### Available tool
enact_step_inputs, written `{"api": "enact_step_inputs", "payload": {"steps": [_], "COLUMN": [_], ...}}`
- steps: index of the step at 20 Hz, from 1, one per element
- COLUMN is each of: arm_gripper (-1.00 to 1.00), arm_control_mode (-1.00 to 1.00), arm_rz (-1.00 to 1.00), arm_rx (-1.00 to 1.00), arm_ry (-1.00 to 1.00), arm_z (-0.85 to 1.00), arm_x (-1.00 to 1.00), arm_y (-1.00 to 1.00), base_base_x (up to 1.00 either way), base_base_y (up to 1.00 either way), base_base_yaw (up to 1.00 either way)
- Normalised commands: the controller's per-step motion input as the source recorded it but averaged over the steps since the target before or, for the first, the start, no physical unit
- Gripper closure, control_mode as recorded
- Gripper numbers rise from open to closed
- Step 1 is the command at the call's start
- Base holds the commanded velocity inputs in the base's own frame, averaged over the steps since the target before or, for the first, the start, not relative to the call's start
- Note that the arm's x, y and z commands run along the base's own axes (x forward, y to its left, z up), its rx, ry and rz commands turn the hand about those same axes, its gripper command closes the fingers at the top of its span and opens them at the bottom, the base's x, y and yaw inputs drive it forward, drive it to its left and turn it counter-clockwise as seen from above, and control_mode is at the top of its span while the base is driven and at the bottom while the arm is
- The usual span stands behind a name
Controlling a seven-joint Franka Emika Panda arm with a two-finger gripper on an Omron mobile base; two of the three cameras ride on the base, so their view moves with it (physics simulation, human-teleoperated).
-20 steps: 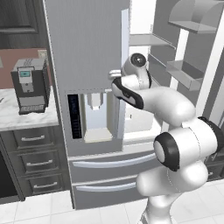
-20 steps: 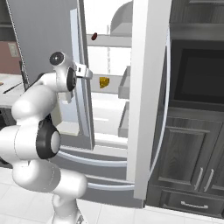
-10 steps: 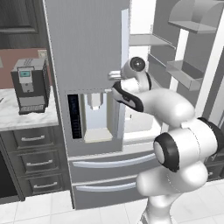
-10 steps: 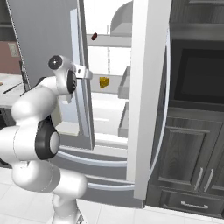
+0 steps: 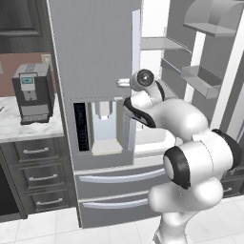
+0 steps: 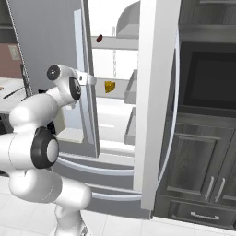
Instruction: Retrieve the sausage and cheese from the fridge and place them on the cutting board on the counter.
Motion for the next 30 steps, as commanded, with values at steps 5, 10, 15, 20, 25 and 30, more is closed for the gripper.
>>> {"api": "enact_step_inputs", "payload": {"steps": [5, 10, 15, 20, 25, 30], "arm_gripper": [1.00, 1.00, 1.00, 1.00, 1.00, 1.00], "arm_control_mode": [-1.00, -1.00, -1.00, -1.00, -1.00, -1.00], "arm_rz": [0.00, -0.03, -0.19, -0.24, -0.15, -0.09], "arm_rx": [0.01, 0.00, -0.09, -0.15, -0.17, -0.19], "arm_ry": [0.22, 0.15, 0.03, 0.00, 0.00, 0.00], "arm_z": [-0.47, -0.55, -0.05, 0.00, 0.00, 0.00], "arm_x": [1.00, 0.82, -0.07, -0.63, -0.86, -0.96], "arm_y": [-0.01, 0.22, 0.97, 1.00, 1.00, 1.00], "base_base_x": [0.00, 0.00, 0.00, 0.00, 0.00, 0.00], "base_base_y": [0.00, 0.00, 0.00, 0.00, 0.00, 0.00], "base_base_yaw": [0.00, 0.00, 0.00, 0.00, 0.00, 0.00]}}
